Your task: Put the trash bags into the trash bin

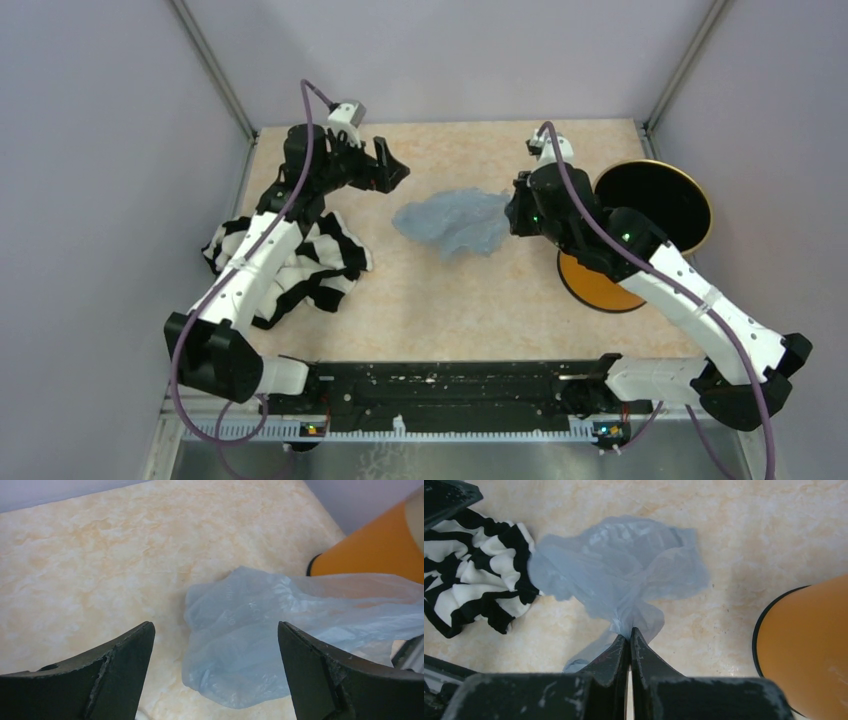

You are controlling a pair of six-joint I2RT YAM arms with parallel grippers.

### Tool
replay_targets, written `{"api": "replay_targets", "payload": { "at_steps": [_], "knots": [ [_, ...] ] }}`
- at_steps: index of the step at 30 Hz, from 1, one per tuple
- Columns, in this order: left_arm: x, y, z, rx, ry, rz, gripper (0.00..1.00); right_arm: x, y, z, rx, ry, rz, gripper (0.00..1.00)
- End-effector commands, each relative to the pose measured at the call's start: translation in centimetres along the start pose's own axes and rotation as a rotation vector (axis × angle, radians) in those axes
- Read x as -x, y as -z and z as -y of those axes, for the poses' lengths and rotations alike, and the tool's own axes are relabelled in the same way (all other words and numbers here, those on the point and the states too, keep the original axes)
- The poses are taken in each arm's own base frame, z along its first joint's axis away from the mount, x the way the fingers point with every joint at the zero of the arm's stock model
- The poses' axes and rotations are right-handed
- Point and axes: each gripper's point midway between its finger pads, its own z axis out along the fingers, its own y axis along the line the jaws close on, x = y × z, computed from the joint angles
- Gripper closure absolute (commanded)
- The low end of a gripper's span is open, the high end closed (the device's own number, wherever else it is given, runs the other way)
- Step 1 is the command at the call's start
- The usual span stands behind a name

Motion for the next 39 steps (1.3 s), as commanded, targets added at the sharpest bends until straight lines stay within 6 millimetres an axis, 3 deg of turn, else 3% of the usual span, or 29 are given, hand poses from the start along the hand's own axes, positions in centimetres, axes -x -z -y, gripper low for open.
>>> {"api": "replay_targets", "payload": {
  "at_steps": [1, 7, 12, 16, 22, 28, 35, 39],
  "knots": [
    [4.6, 1.3, 6.1, -0.279, -0.071, 0.132, 0.02, 2.9, 1.7, -0.8, 0.049, -0.004, 0.044, 1.00],
    [3.3, 4.2, 14.7, -0.546, -0.212, 0.133, 0.09, 4.2, 0.5, -3.4, 0.123, -0.008, 0.041, 1.00],
    [1.4, 7.3, 17.8, -0.696, -0.215, 0.142, 0.15, 4.2, -0.7, -5.1, 0.170, -0.008, 0.023, 1.00],
    [-0.8, 8.2, 18.2, -0.748, -0.184, 0.106, 0.14, 3.8, -1.6, -6.1, 0.197, -0.011, 0.004, 1.00],
    [-3.2, 6.9, 17.4, -0.715, -0.144, 0.040, 0.14, 3.5, -2.0, -6.9, 0.230, -0.025, -0.008, 1.00],
    [-4.4, 5.8, 18.7, -0.746, -0.134, 0.009, 0.17, 3.1, -2.8, -7.7, 0.250, -0.032, -0.023, 1.00],
    [-6.1, 3.8, 18.3, -0.666, -0.134, -0.036, 0.27, 2.9, -3.7, -8.4, 0.266, -0.033, -0.038, 1.00],
    [-7.3, 2.6, 17.6, -0.585, -0.146, -0.067, 0.39, 2.9, -4.0, -8.9, 0.282, -0.038, -0.040, 1.00]
  ]
}}
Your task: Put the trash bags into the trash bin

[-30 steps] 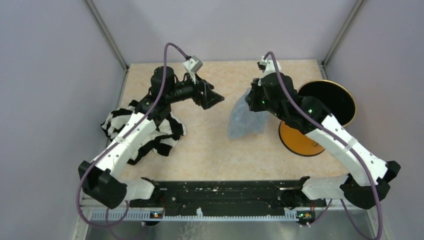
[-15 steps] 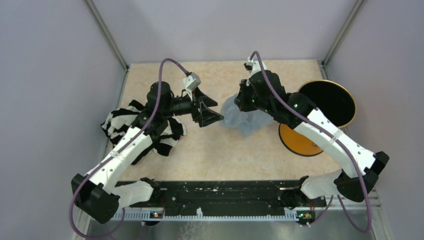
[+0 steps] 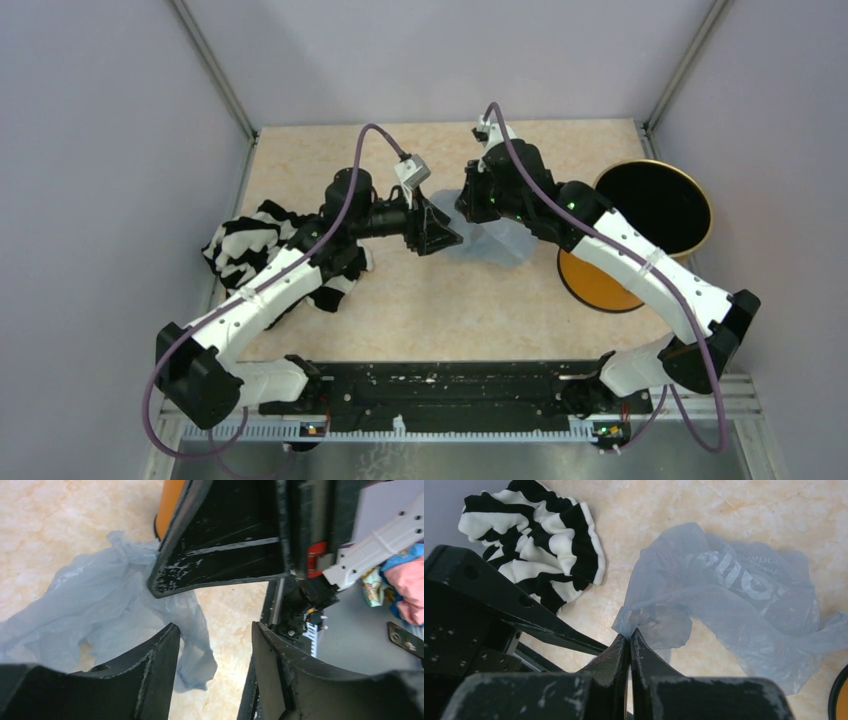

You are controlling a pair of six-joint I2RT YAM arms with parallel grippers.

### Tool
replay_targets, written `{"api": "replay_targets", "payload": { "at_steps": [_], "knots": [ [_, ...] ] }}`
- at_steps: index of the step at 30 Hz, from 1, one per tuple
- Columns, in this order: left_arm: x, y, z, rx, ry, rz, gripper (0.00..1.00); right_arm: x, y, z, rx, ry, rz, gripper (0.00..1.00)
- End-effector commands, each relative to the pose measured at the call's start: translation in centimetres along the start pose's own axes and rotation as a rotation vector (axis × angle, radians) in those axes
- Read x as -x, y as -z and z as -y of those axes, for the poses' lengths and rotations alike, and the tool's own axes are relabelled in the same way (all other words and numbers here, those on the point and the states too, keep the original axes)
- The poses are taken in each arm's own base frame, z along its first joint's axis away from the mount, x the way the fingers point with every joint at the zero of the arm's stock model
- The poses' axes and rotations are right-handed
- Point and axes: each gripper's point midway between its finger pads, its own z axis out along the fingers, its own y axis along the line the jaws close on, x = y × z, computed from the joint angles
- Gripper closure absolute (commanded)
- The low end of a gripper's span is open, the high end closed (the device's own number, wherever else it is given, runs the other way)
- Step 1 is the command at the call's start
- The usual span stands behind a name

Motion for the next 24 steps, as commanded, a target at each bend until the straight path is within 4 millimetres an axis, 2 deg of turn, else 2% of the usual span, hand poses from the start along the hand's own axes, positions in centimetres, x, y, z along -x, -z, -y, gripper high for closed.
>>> {"api": "replay_targets", "payload": {
  "at_steps": [1, 4, 8, 10, 13, 16, 17, 18, 21, 22, 24],
  "knots": [
    [-0.7, -0.9, -1.9, 0.113, -0.062, -0.018, 0.41, 2.6, 0.4, -1.5, 0.060, -0.034, 0.072, 1.00],
    [-1.8, -1.2, -3.1, 0.194, -0.056, -0.050, 0.47, 2.9, 0.4, -1.7, 0.066, -0.035, 0.075, 1.00],
    [-1.8, -0.8, -4.8, 0.318, -0.055, -0.044, 0.49, 2.8, 0.4, -1.6, 0.067, -0.032, 0.075, 1.00],
    [-1.6, -0.3, -5.5, 0.368, -0.054, -0.034, 0.37, 2.8, 0.5, -1.5, 0.064, -0.032, 0.076, 1.00],
    [-0.9, 0.3, -5.4, 0.388, -0.068, 0.011, 0.35, 2.7, 0.6, -1.5, 0.065, -0.033, 0.076, 1.00],
    [-0.8, 0.0, -4.5, 0.337, -0.072, 0.023, 0.38, 2.8, 0.5, -1.6, 0.071, -0.035, 0.081, 1.00],
    [-1.0, -0.3, -4.0, 0.305, -0.068, 0.017, 0.43, 2.9, 0.5, -1.7, 0.073, -0.036, 0.085, 1.00],
    [-1.2, -0.6, -3.5, 0.276, -0.065, 0.010, 0.53, 3.1, 0.4, -1.8, 0.074, -0.036, 0.089, 1.00],
    [-0.8, -1.2, -1.3, 0.175, -0.027, 0.009, 0.99, 3.7, 0.0, -1.7, 0.064, -0.035, 0.113, 1.00],
    [0.0, -1.1, -0.3, 0.141, -0.001, 0.028, 1.00, 3.7, -0.4, -1.6, 0.056, -0.031, 0.116, 1.00],
    [2.4, -0.6, 1.4, 0.103, 0.055, 0.109, 1.00, 3.8, -1.0, -1.6, 0.058, -0.019, 0.124, 0.88]
  ]
}}
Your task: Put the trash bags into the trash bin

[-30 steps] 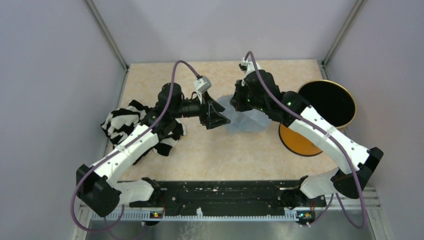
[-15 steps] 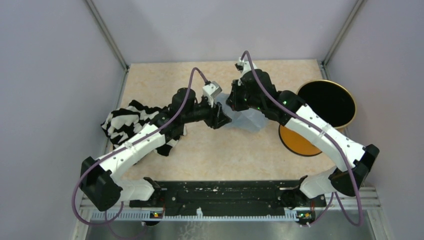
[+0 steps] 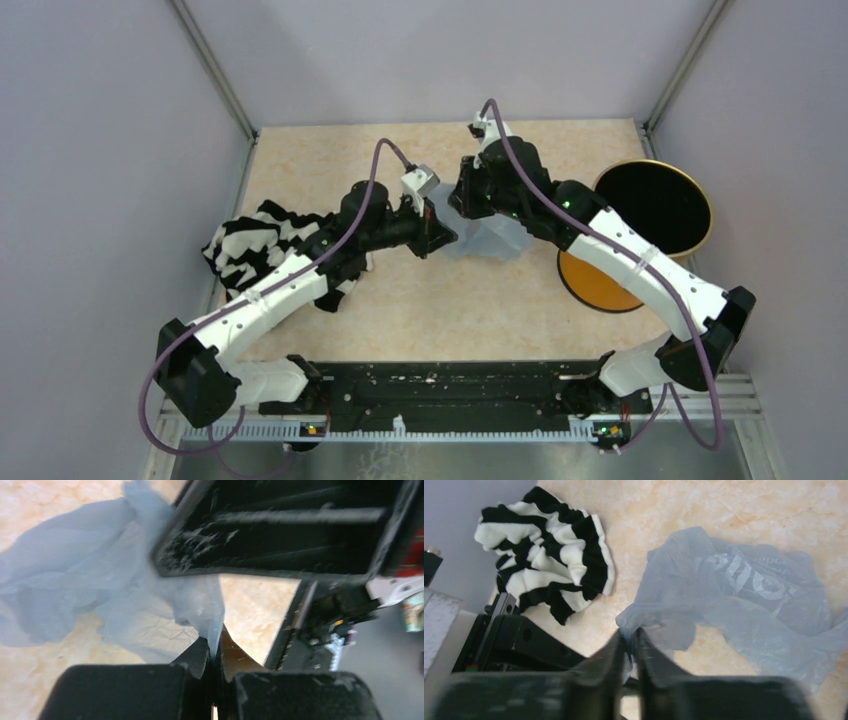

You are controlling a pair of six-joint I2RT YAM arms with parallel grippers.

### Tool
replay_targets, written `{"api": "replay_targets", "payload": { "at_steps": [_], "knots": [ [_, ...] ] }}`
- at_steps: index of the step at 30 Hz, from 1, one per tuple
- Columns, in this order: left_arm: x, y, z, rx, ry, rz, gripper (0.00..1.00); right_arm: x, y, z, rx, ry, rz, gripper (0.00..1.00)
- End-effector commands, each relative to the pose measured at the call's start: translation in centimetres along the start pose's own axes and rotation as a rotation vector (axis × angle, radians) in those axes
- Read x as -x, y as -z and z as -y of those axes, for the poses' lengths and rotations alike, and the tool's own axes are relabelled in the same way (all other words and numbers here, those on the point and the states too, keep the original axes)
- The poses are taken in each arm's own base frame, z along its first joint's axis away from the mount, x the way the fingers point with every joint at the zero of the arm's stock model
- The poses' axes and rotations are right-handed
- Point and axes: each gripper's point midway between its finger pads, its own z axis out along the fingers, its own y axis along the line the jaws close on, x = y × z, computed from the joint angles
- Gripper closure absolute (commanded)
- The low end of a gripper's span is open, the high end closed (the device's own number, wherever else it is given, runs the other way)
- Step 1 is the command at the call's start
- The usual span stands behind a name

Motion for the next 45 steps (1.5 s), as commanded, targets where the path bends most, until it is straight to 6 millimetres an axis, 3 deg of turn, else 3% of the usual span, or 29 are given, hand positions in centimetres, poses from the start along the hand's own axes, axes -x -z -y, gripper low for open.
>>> {"api": "replay_targets", "payload": {
  "at_steps": [1, 4, 7, 12, 17, 21, 25, 32, 35, 41, 45],
  "knots": [
    [6.7, 2.3, 4.9, -0.150, 0.091, 0.195, 1.00, 3.1, -0.7, -0.8, 0.026, -0.001, 0.108, 0.76],
    [7.9, 3.1, 2.9, -0.004, 0.257, 0.212, 1.00, 3.4, -0.5, -0.5, 0.023, 0.010, 0.139, 0.46],
    [7.9, 3.9, -0.2, 0.107, 0.389, 0.201, 1.00, 3.9, 0.5, -0.3, 0.032, 0.020, 0.180, 0.30],
    [6.1, 6.3, -8.9, 0.303, 0.520, 0.182, 1.00, 3.4, 1.5, 1.2, -0.011, 0.041, 0.203, 0.23],
    [4.0, 7.1, -13.8, 0.364, 0.622, 0.160, 1.00, 1.7, 1.3, 1.6, 0.032, 0.068, 0.183, 0.21],
    [3.5, 7.1, -15.3, 0.359, 0.662, 0.153, 1.00, -0.3, 0.7, 0.3, 0.148, 0.123, 0.150, 0.21],
    [3.7, 6.9, -15.6, 0.337, 0.667, 0.141, 1.00, -2.2, -1.6, -0.9, 0.221, 0.167, 0.114, 0.21],
    [4.3, 7.4, -15.8, 0.344, 0.646, 0.140, 1.00, -3.5, -7.3, 1.7, 0.093, 0.296, 0.093, 0.21],
    [3.8, 7.8, -16.7, 0.381, 0.647, 0.133, 1.00, -5.1, -7.2, 1.8, 0.129, 0.303, 0.078, 0.21],
    [1.9, 9.1, -20.5, 0.462, 0.711, 0.142, 1.00, -8.4, -4.8, 3.0, 0.180, 0.273, 0.109, 0.15],
    [0.5, 9.6, -23.2, 0.506, 0.776, 0.139, 1.00, -9.7, -4.7, 6.6, 0.093, 0.202, 0.147, 0.11]
  ]
}}
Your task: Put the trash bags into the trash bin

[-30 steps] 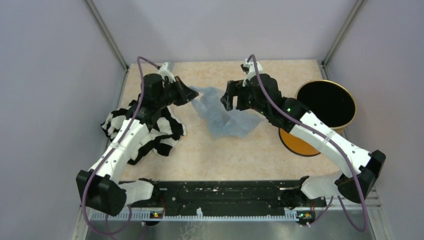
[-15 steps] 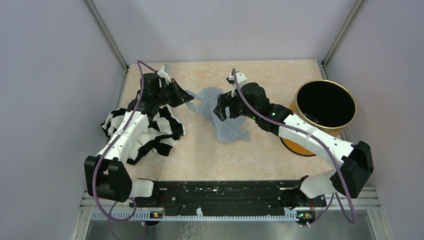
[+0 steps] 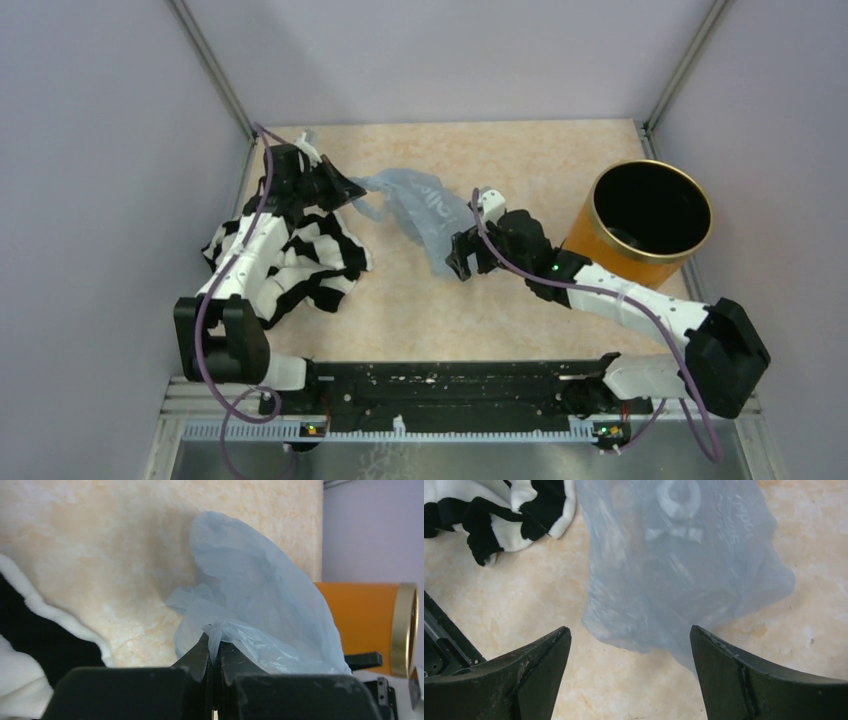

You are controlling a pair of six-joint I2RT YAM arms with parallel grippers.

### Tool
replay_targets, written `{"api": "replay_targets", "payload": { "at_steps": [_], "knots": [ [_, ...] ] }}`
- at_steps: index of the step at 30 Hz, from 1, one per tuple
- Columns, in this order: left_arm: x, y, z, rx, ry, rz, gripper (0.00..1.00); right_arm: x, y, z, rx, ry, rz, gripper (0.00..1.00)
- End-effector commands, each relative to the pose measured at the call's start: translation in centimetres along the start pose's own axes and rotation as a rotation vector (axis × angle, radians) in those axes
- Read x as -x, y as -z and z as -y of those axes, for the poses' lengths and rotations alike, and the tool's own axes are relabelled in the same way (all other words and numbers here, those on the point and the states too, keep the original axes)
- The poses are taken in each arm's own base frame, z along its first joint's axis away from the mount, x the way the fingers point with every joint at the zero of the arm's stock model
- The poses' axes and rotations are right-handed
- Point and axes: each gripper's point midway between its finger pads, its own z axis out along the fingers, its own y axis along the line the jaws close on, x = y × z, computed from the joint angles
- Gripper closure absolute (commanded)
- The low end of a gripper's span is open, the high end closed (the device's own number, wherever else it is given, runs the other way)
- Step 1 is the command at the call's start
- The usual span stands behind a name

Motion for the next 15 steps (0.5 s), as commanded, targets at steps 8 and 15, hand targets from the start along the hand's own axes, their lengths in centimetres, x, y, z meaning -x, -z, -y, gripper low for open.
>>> {"api": "replay_targets", "payload": {
  "at_steps": [8, 15],
  "knots": [
    [1.3, -2.2, -6.6, 0.097, 0.109, -0.013, 1.00, -0.6, 1.2, 4.9, -0.124, -0.159, 0.217, 0.11],
    [0.6, -3.0, -8.8, 0.129, 0.141, -0.042, 1.00, -2.1, 0.6, 7.0, -0.179, -0.215, 0.243, 0.14]
  ]
}}
